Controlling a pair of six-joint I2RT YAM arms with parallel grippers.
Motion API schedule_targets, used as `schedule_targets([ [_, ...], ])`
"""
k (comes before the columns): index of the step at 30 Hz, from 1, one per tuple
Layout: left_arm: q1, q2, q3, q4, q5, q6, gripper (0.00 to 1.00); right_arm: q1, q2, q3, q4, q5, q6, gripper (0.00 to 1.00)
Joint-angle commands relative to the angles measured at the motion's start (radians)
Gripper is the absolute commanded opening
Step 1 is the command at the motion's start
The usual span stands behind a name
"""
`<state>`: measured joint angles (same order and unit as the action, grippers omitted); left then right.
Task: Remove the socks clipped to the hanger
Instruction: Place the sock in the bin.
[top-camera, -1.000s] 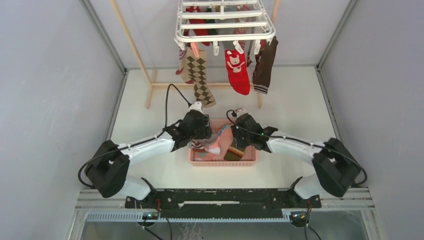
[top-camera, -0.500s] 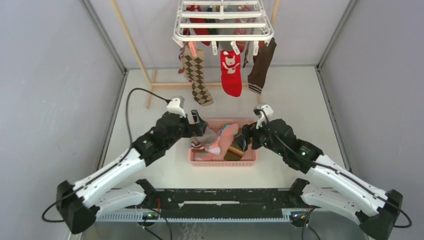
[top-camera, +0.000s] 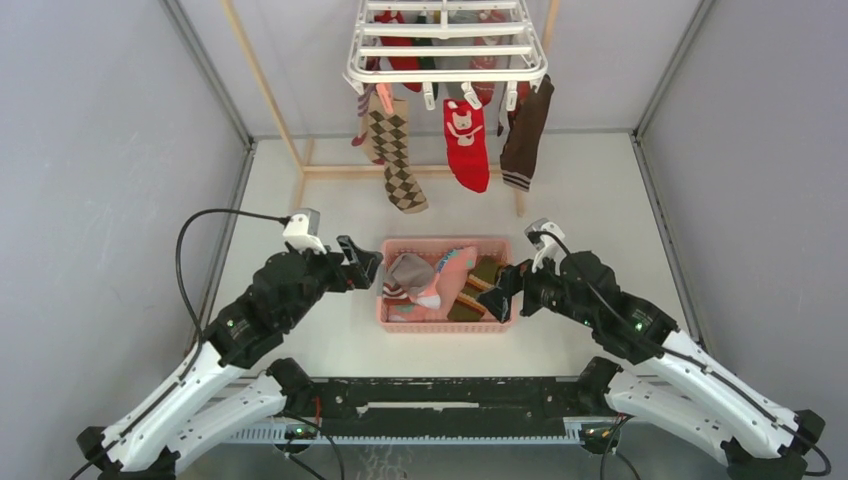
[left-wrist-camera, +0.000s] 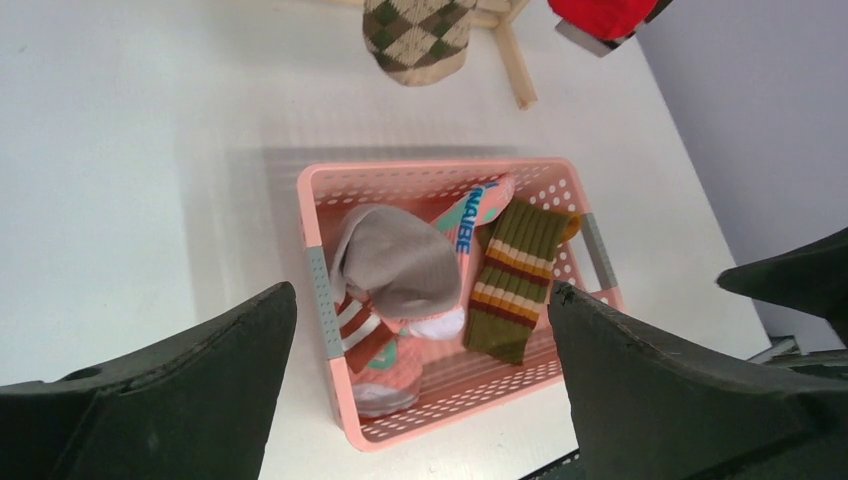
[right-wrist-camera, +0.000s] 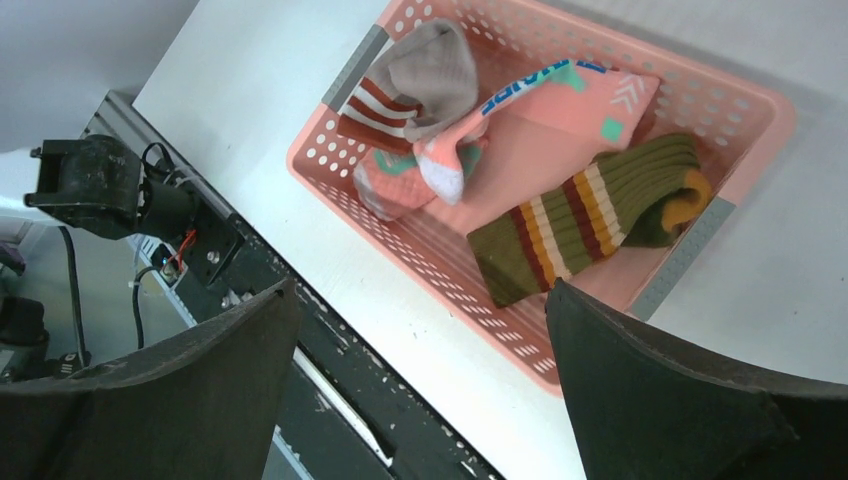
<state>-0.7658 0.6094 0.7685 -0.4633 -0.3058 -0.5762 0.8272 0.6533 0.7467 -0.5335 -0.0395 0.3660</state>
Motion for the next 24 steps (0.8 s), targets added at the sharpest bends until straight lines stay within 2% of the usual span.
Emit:
schedule_targets([
  [1,-0.004,0.019,-0.001,-0.035,-0.001,-0.004,1.00,0.003,-0.041,0.000,-0.022,-0.002,0.051,1.00],
  [11,-0.005,0.019,0.040,-0.052,-0.056,-0.018,1.00,-0.009,-0.104,0.002,-0.011,0.093,0.095,1.00],
  [15,-0.005,0.035,0.081,-0.085,-0.119,-0.004,1.00,-0.010,-0.107,0.005,0.013,0.099,0.143,1.00],
  [20,-0.004,0.056,0.097,-0.053,-0.190,0.011,1.00,-0.010,-0.123,0.063,-0.076,0.122,0.208,1.00],
  [24,-0.004,0.153,0.144,-0.055,-0.256,0.034,1.00,-0.014,-0.155,0.081,-0.139,0.156,0.188,1.00],
])
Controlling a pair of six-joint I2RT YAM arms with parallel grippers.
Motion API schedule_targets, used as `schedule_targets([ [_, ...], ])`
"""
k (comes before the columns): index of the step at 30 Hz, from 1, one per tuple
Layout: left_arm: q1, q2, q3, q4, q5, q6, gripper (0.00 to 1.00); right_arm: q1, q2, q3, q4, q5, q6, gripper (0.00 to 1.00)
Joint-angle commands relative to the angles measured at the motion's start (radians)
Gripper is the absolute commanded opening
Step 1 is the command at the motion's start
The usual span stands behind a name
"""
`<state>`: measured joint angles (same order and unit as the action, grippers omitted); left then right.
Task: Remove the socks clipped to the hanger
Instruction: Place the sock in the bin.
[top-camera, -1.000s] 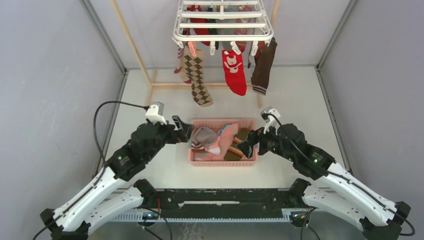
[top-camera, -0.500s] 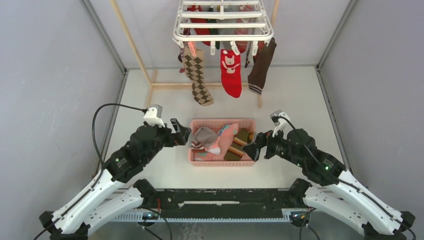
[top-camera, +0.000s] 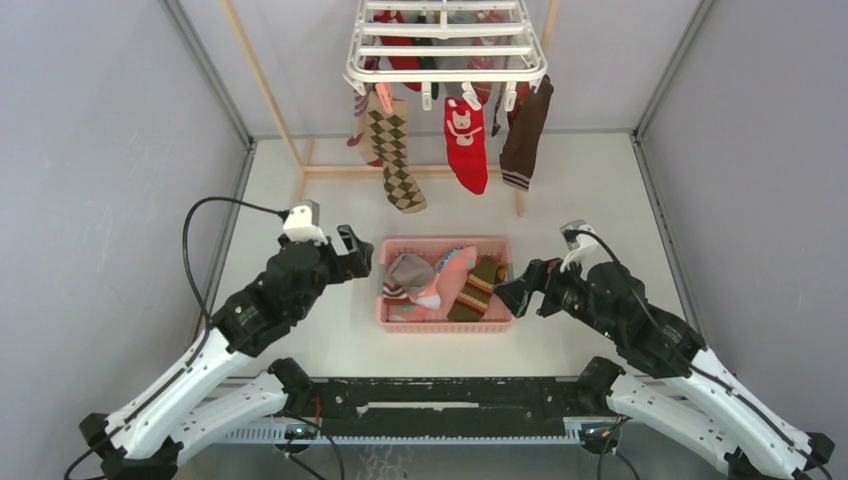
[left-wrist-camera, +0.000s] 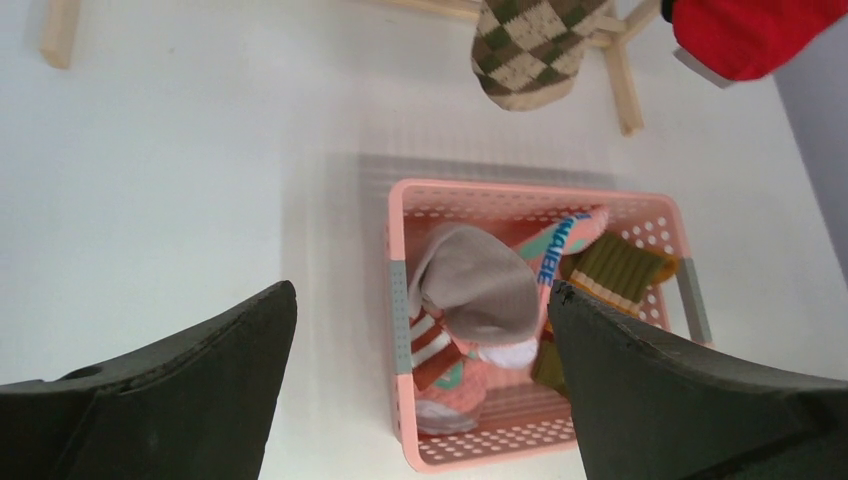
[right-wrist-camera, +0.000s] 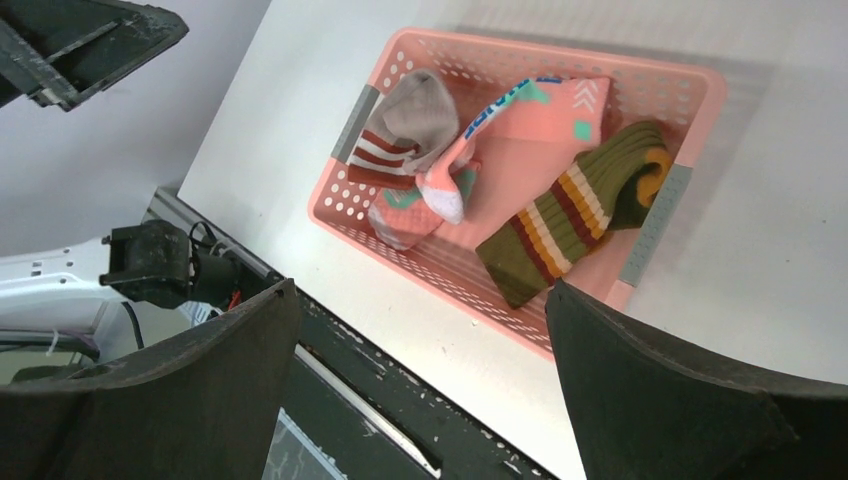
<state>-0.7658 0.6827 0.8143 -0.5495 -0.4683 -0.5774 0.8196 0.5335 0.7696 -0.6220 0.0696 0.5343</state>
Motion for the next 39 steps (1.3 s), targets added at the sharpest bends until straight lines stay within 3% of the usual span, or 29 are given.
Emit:
schedule_targets([
  [1,-0.004,0.108,0.113,0.031,-0.105,0.040,1.00,-0.007,-0.039,0.061,-0.066,0.052,0.015,1.00],
  [14,-0.001,0.440,0.311,0.136,-0.104,0.072,1.00,-0.010,-0.061,0.060,-0.153,-0.055,0.050,1.00],
  [20,-0.001,0.521,0.318,0.198,-0.120,0.074,1.00,-0.010,-0.120,0.058,-0.166,-0.059,0.026,1.00],
  [31,-0.001,0.586,0.312,0.254,-0.113,0.036,1.00,-0.010,-0.160,0.011,-0.111,-0.097,0.025,1.00],
  [39,-0.001,0.446,0.234,0.248,-0.057,-0.034,1.00,-0.011,-0.148,-0.029,0.029,-0.170,0.043,1.00],
])
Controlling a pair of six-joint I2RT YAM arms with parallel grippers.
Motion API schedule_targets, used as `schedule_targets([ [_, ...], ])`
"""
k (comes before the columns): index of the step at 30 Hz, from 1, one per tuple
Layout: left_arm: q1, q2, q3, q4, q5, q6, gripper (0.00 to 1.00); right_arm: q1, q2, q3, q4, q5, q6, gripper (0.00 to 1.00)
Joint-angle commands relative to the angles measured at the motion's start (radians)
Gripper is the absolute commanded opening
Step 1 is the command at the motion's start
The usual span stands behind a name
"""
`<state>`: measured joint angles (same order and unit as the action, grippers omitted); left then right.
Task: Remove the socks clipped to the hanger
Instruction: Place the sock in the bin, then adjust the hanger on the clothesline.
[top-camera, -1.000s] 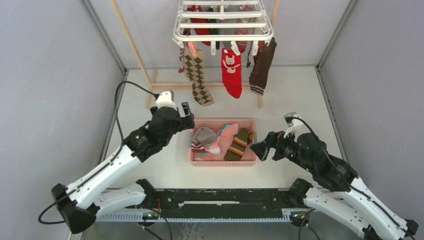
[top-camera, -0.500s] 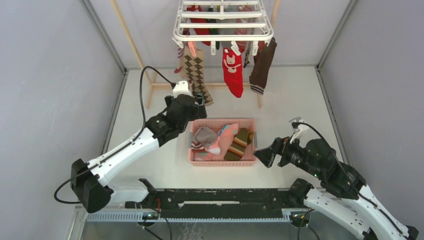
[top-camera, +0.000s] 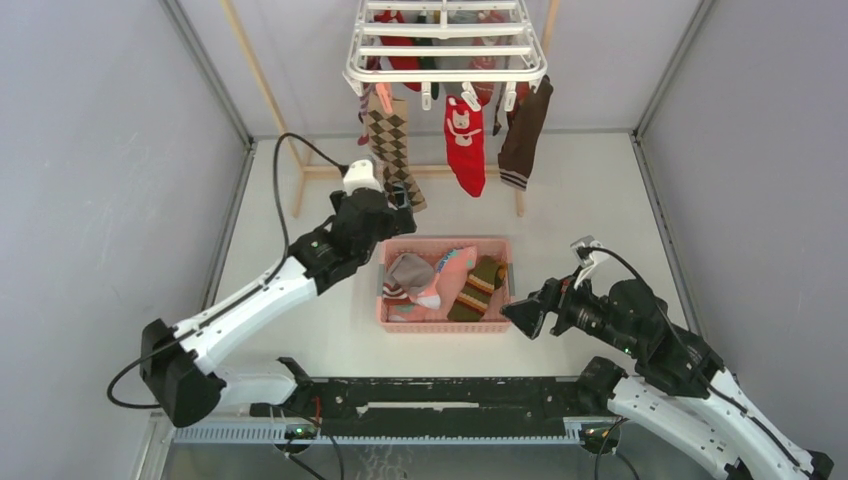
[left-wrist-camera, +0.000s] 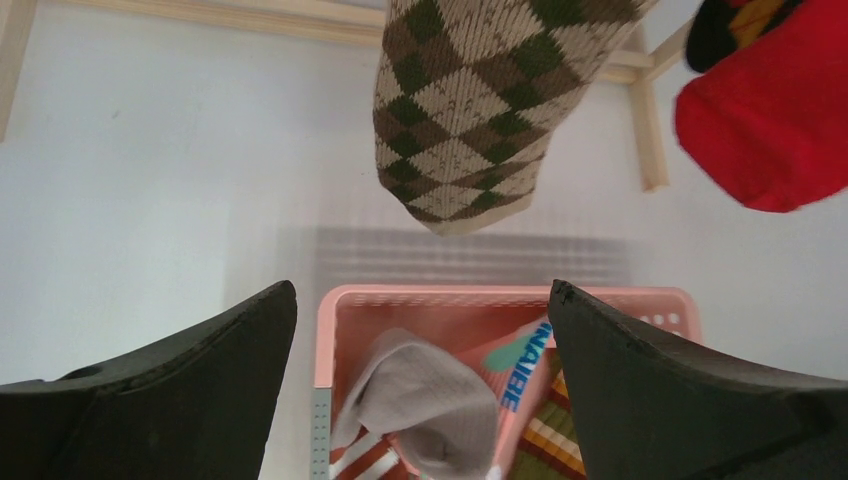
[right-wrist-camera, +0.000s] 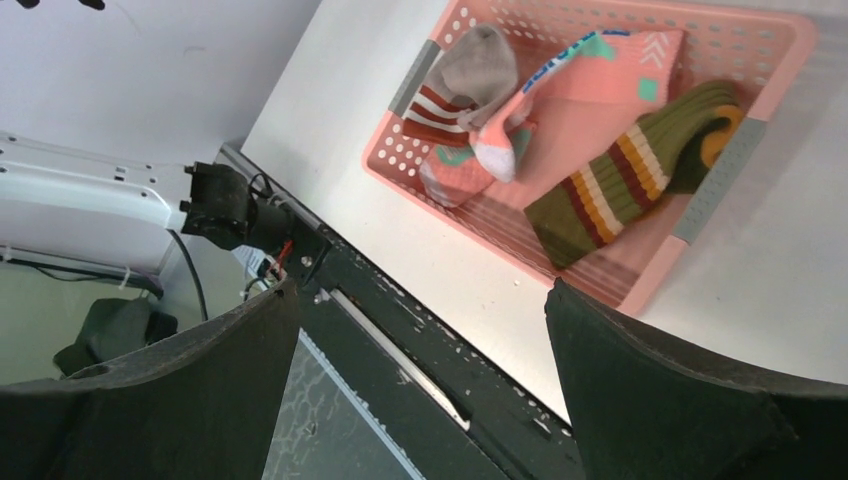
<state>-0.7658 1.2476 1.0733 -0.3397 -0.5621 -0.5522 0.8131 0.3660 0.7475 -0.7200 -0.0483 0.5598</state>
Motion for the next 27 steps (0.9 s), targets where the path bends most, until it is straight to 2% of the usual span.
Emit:
schedule_targets([
  [1,-0.003,-0.144,-0.038,0.038,0.059,-0.066,1.00,-0.004,0.034,-0.007,0.143,-0.075,0.016,1.00],
  [4,-0.007,-0.209,-0.083,0.020,0.107,-0.076,1.00,-0.004,0.090,-0.004,0.208,-0.122,0.024,0.99],
  [10,-0.011,-0.345,-0.241,0.032,0.151,-0.104,1.00,-0.004,0.254,0.009,0.302,-0.092,-0.015,0.99],
  [14,-0.012,-0.408,-0.290,0.024,0.149,-0.080,1.00,0.000,0.399,0.007,0.413,-0.069,-0.038,0.92],
  [19,-0.012,-0.451,-0.305,0.018,0.141,-0.047,1.00,0.020,0.568,0.010,0.638,-0.029,-0.067,0.85],
  [27,-0.012,-0.490,-0.304,0.013,0.131,-0.008,1.00,0.028,0.793,0.099,0.857,0.040,-0.193,0.85],
])
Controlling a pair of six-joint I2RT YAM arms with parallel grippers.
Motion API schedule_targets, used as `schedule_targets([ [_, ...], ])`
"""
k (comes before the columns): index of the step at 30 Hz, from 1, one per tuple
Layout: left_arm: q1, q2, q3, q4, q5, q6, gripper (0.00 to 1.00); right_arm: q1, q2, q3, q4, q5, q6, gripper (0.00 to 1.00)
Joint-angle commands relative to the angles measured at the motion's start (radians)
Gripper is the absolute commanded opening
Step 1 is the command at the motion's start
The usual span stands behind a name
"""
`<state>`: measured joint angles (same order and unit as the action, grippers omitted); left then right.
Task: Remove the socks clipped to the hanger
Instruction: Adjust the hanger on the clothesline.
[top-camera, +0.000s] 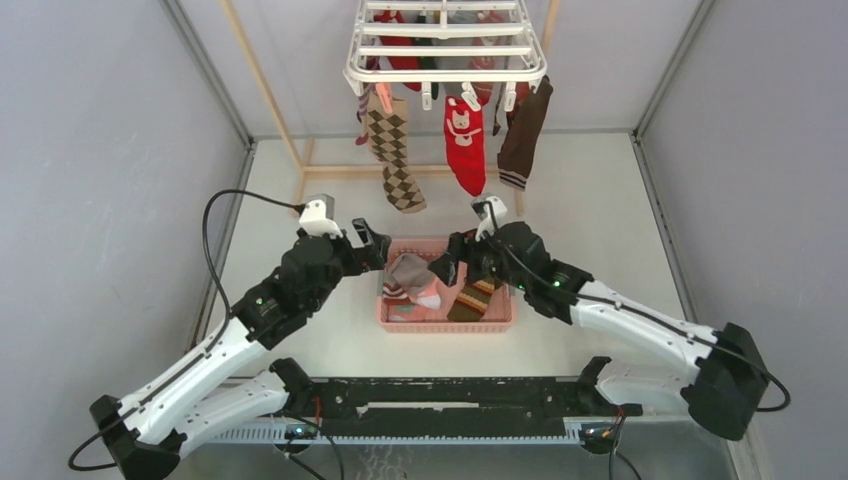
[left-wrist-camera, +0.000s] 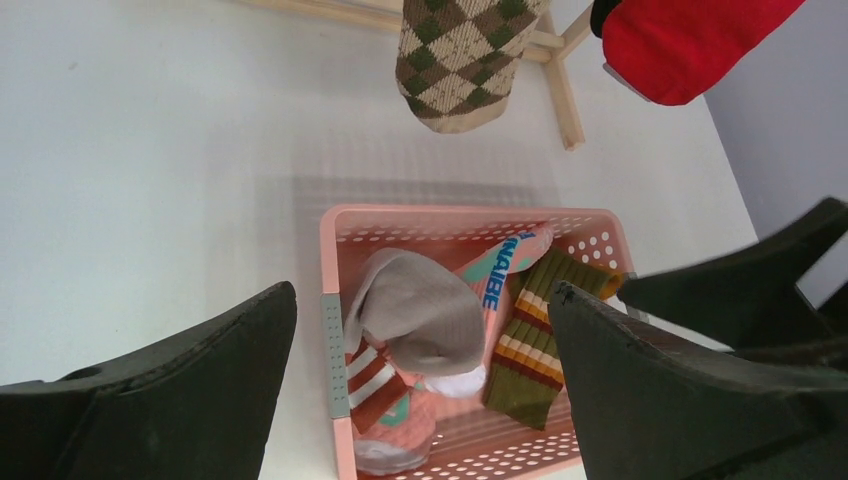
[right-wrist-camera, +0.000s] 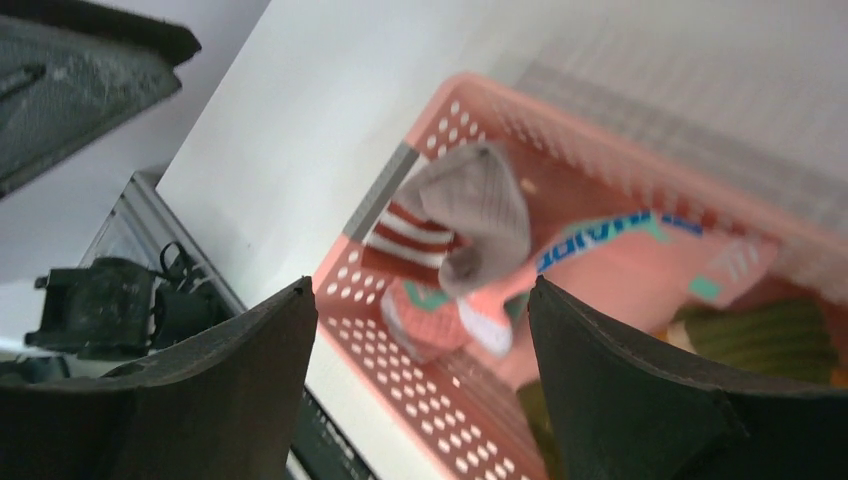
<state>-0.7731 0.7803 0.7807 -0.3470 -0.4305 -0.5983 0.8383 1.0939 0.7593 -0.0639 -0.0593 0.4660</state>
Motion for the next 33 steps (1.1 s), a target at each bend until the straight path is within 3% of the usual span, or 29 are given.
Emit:
schedule_targets([
  [1,-0.005,-0.027,-0.014,0.021,-0.003,0.042,1.00,-0.003,0.093,0.100,0.218,0.054,-0.113,0.85],
  [8,-0.005,-0.060,-0.039,0.024,-0.040,0.062,1.00,-0.070,0.225,0.118,0.431,0.023,-0.145,0.91],
  [21,0.002,-0.122,-0.098,0.016,-0.133,0.087,1.00,-0.098,0.390,0.227,0.579,0.008,-0.259,0.95],
  [26,0.039,-0.070,-0.099,0.056,-0.092,0.086,1.00,-0.110,0.426,0.250,0.635,-0.054,-0.255,0.96],
  [33,0.179,-0.001,-0.081,0.127,0.065,0.080,1.00,-0.132,0.528,0.341,0.648,-0.110,-0.233,0.95],
])
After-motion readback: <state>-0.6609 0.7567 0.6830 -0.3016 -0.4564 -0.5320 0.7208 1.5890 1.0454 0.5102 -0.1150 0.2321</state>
